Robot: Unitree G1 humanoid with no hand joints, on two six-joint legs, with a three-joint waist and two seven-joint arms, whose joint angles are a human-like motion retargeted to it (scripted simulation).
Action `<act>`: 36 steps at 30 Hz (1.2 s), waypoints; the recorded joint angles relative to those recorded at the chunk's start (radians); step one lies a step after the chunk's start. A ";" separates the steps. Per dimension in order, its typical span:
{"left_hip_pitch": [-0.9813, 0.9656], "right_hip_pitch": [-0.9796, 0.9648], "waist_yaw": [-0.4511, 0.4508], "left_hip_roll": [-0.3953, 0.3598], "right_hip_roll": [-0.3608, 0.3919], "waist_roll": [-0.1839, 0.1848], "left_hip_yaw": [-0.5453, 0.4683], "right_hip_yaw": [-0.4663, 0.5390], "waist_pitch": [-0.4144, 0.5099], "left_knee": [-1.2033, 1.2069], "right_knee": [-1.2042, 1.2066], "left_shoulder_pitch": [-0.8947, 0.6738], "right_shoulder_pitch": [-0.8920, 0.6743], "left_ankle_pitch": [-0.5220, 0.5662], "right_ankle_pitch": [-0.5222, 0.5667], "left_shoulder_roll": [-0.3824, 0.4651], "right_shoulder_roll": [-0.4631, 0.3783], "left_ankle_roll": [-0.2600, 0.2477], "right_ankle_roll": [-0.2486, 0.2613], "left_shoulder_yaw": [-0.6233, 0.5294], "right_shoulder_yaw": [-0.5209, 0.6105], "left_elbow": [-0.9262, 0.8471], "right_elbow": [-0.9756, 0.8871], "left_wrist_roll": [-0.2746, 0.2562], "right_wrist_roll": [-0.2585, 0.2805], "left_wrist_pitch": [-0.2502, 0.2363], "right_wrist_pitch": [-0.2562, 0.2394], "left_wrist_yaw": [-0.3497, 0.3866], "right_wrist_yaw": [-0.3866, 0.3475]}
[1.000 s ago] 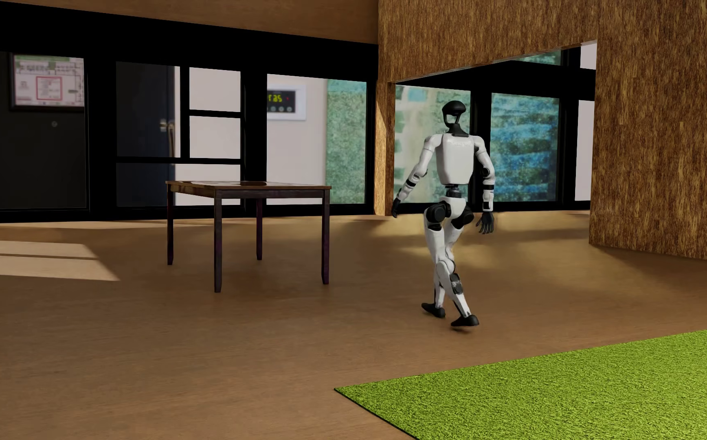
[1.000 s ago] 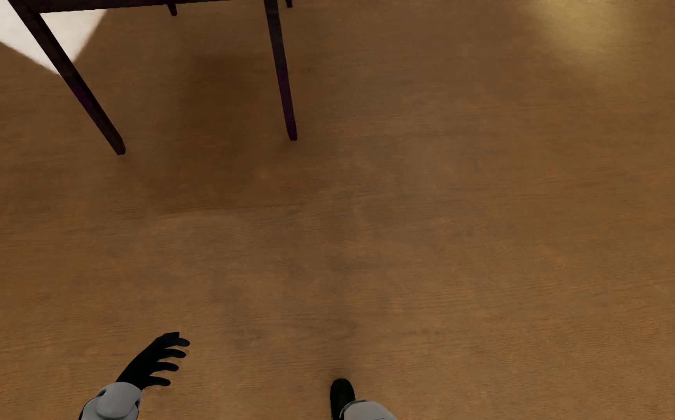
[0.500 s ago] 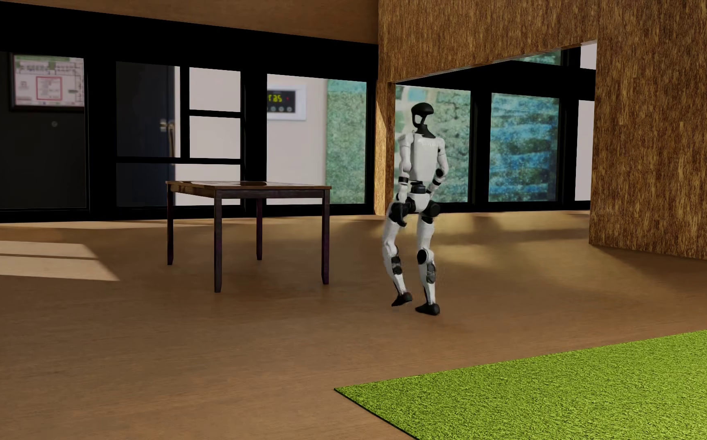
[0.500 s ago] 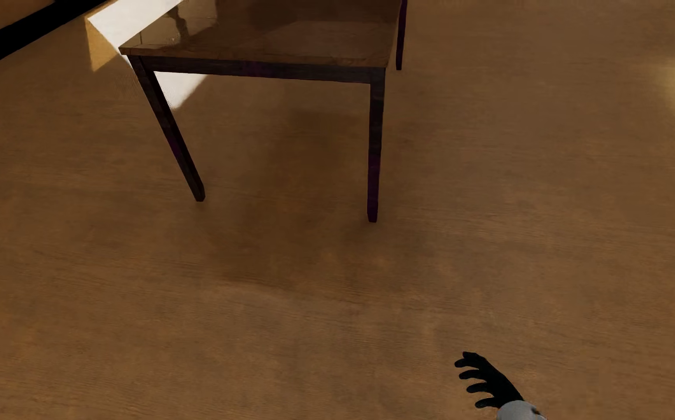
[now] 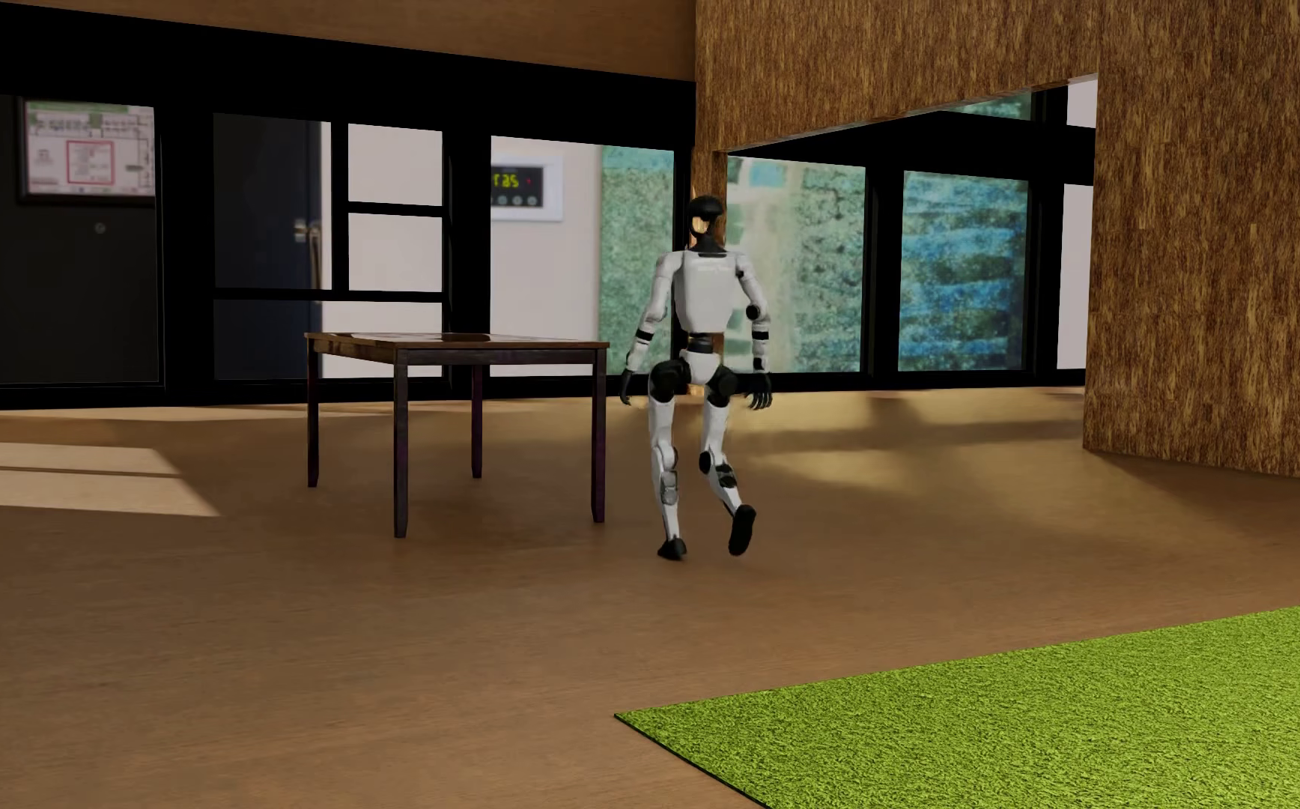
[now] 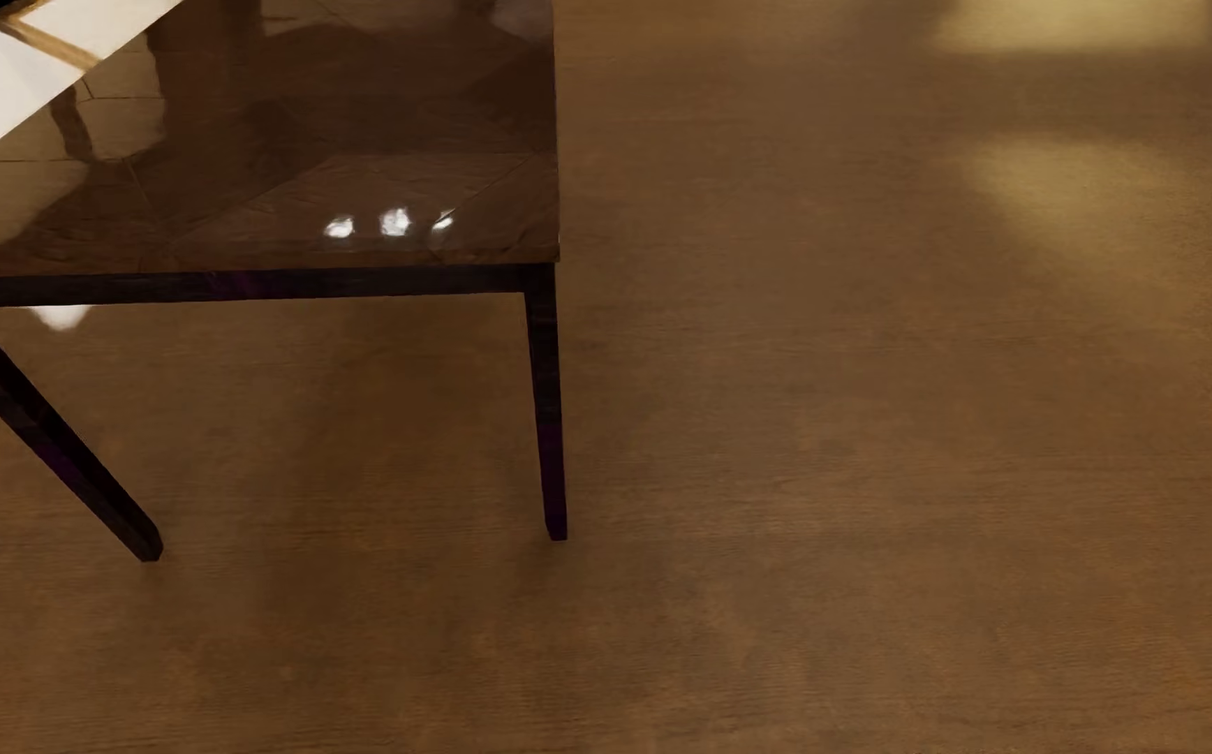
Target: Walk towards the table
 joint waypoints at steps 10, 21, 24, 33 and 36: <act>0.336 -0.286 -0.267 -0.056 0.015 -0.059 0.000 0.000 -0.023 -0.078 -0.845 -0.184 0.199 -0.243 -0.175 0.121 0.016 0.000 0.000 0.138 -0.101 -0.130 -0.066 0.000 0.000 0.000 0.000 0.000 0.000; 0.159 -0.203 -0.057 0.103 0.130 0.115 0.000 0.000 -0.068 0.440 -0.794 0.103 -0.146 0.225 -0.082 -0.067 -0.037 0.000 0.000 -0.141 -0.125 0.206 -0.108 0.000 0.000 0.000 0.000 0.000 0.000; -0.016 -0.112 0.016 0.102 0.143 0.133 0.000 0.000 -0.054 0.618 -0.804 0.181 -0.248 -0.018 -0.152 -0.085 -0.097 0.000 0.000 -0.178 -0.304 0.232 -0.241 0.000 0.000 0.000 0.000 0.000 0.000; -0.042 0.031 0.073 0.068 0.126 0.095 0.000 0.000 -0.033 0.008 -0.812 0.092 -0.368 0.051 -0.270 -0.085 -0.079 0.000 0.000 -0.142 -0.409 0.141 -0.429 0.000 0.000 0.000 0.000 0.000 0.000; 0.015 0.056 0.035 0.070 0.117 0.081 0.000 0.000 -0.038 -0.037 -0.823 -0.008 -0.332 0.045 -0.286 -0.069 -0.027 0.000 0.000 -0.123 -0.308 0.086 -0.330 0.000 0.000 0.000 0.000 0.000 0.000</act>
